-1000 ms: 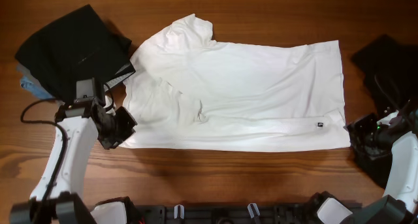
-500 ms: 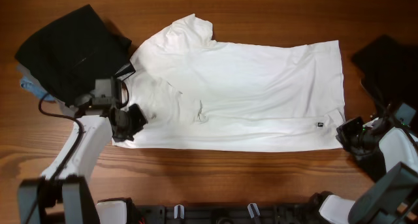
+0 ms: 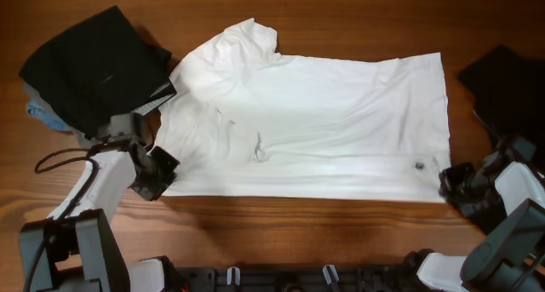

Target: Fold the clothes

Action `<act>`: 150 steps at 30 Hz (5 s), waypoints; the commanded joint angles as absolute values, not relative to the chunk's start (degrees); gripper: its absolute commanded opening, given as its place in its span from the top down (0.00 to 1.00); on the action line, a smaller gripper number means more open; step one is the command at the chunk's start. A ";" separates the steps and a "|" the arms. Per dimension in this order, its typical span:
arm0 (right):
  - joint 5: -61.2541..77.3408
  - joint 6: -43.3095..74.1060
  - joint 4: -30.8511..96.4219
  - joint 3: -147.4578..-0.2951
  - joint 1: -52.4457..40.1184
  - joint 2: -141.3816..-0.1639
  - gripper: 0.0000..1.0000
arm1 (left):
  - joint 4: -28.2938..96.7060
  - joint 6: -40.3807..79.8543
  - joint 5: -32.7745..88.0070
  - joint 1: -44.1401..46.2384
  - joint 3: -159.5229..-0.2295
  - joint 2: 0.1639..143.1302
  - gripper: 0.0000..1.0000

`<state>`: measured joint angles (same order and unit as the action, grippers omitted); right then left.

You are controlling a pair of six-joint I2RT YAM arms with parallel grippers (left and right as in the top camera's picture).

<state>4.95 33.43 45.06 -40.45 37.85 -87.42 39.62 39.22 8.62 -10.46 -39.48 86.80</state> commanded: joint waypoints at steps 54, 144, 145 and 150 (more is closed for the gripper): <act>26.81 17.98 50.81 -55.27 28.01 -67.77 0.63 | -8.36 -4.27 10.85 10.13 -90.28 137.29 0.22; 5.78 7.84 6.33 -79.18 15.22 -127.90 0.75 | 39.16 3.70 8.88 10.39 -90.28 118.06 0.96; 5.76 7.55 6.57 -79.18 15.25 -127.72 0.81 | 39.13 3.70 8.88 10.39 -90.28 118.06 0.96; 5.80 9.30 8.25 -79.18 15.88 -125.32 0.96 | 38.81 3.68 8.86 10.39 -90.28 118.06 0.96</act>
